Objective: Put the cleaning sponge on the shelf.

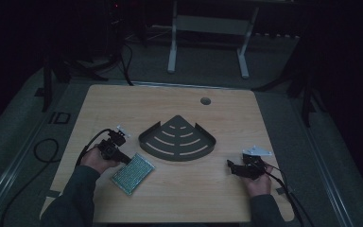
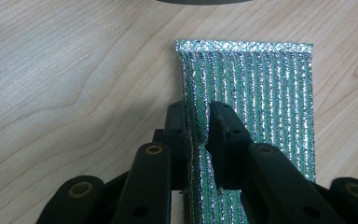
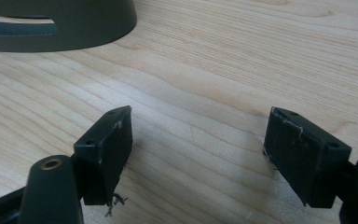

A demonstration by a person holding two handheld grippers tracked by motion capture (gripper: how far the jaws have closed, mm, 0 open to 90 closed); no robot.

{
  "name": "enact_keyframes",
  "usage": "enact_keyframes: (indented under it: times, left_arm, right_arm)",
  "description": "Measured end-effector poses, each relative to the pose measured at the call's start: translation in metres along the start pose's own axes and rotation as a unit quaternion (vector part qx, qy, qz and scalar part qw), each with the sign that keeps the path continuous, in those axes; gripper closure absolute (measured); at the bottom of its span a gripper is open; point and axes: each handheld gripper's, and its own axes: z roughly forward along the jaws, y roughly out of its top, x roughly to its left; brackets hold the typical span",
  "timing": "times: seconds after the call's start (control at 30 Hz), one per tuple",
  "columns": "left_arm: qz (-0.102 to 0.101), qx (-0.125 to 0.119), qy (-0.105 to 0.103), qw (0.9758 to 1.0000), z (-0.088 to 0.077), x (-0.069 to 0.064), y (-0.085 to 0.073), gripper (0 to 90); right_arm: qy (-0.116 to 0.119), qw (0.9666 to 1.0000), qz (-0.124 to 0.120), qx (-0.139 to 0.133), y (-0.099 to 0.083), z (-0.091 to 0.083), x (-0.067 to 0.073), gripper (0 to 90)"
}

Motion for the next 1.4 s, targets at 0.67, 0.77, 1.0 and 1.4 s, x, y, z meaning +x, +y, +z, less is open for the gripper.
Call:
enact_keyframes:
  times: [0.67, 0.77, 1.0, 1.4]
  left_arm:
    - [-0.024, 0.028, -0.025, 0.999, 0.011, 0.006, 0.0, 78.3]
    - [-0.033, 0.03, -0.031, 0.9985, 0.011, 0.008, 0.001, 78.9]
    - [-0.047, 0.035, -0.037, 0.9976, 0.012, 0.009, 0.001, 81.8]
    - [-0.033, 0.06, -0.007, 0.9976, 0.01, 0.0, 0.009, 89.7]
  right_arm:
    - [0.0, 1.0, 0.0, 0.0, 0.0, 0.0, 0.0, 22.9]
    - [0.0, 1.0, 0.0, 0.0, 0.0, 0.0, 0.0, 22.9]
    - [0.0, 1.0, 0.0, 0.0, 0.0, 0.0, 0.0, 22.9]
    - [0.0, 1.0, 0.0, 0.0, 0.0, 0.0, 0.0, 22.9]
